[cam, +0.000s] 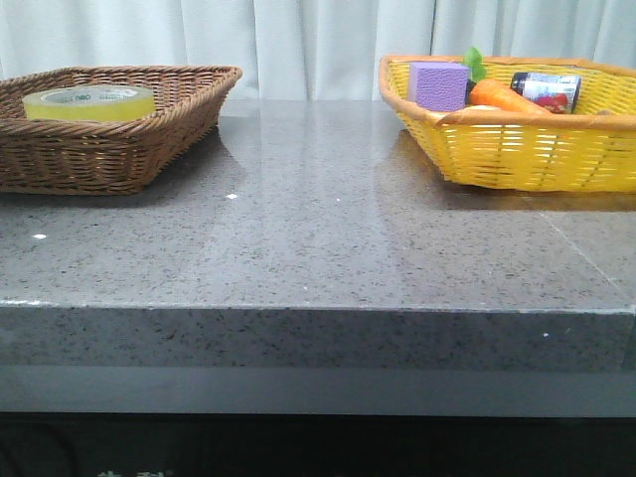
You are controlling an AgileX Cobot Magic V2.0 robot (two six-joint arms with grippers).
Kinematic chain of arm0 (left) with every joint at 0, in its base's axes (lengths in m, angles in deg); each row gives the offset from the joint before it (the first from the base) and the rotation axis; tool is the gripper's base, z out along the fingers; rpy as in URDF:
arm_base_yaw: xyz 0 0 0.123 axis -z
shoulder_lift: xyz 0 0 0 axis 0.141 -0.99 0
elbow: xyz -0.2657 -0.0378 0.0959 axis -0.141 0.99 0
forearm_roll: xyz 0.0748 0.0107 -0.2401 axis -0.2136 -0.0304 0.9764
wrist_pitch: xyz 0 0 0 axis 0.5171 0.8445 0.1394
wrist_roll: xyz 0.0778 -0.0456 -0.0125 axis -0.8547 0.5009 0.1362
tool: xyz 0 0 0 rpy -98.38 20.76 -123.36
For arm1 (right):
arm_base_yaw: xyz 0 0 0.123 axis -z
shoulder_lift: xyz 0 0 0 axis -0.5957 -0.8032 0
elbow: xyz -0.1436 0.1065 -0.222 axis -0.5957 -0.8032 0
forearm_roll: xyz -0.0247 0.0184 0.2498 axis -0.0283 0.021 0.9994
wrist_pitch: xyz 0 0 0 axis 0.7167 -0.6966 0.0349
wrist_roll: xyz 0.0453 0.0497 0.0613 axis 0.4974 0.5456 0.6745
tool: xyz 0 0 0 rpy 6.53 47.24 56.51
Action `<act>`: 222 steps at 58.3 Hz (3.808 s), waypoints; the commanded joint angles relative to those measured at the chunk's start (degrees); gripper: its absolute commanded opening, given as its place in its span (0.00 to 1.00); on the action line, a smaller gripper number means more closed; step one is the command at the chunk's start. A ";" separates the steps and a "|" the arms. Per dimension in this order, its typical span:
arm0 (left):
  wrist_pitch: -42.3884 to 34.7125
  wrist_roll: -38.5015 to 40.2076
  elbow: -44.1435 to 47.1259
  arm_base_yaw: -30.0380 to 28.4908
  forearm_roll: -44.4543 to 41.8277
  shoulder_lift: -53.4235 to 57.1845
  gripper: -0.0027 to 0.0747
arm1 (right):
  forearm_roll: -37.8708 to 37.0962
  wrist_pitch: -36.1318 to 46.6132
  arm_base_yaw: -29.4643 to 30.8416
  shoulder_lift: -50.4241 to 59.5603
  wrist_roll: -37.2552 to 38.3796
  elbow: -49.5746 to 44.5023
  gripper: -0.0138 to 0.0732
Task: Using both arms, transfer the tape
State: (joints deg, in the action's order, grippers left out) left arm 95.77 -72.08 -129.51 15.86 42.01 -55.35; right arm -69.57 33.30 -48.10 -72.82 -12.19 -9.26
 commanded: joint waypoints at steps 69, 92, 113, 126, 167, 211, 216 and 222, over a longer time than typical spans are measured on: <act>-7.32 0.10 34.67 0.03 1.13 53.77 0.01 | -0.27 4.99 0.33 -0.41 -0.02 1.41 0.08; -7.32 0.10 34.67 0.03 0.78 53.77 0.01 | -0.27 4.99 0.33 -0.41 -0.02 1.41 0.08; -6.78 0.10 40.72 0.03 -0.29 59.46 0.01 | -0.27 4.99 0.33 -0.41 -0.02 1.41 0.08; -6.04 0.10 47.54 0.03 -0.69 69.03 0.01 | -0.27 4.99 0.33 -0.41 -0.02 1.41 0.08; -16.58 0.10 61.49 0.03 -2.72 68.50 0.01 | -0.27 4.98 0.33 -0.41 -0.02 1.41 0.08; -17.61 0.10 61.63 0.03 0.57 68.50 0.01 | -0.27 4.98 0.33 -0.41 -0.02 1.41 0.08; -17.61 0.10 61.63 0.03 0.57 68.50 0.01 | -0.27 4.98 0.33 -0.41 -0.02 1.41 0.08; -17.61 0.10 61.63 0.03 0.57 68.50 0.01 | -0.27 4.98 0.33 -0.41 -0.02 1.41 0.08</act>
State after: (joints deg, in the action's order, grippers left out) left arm 83.22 -72.21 -70.23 15.86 41.99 12.24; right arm -69.60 33.30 -48.06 -72.82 -12.19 -9.36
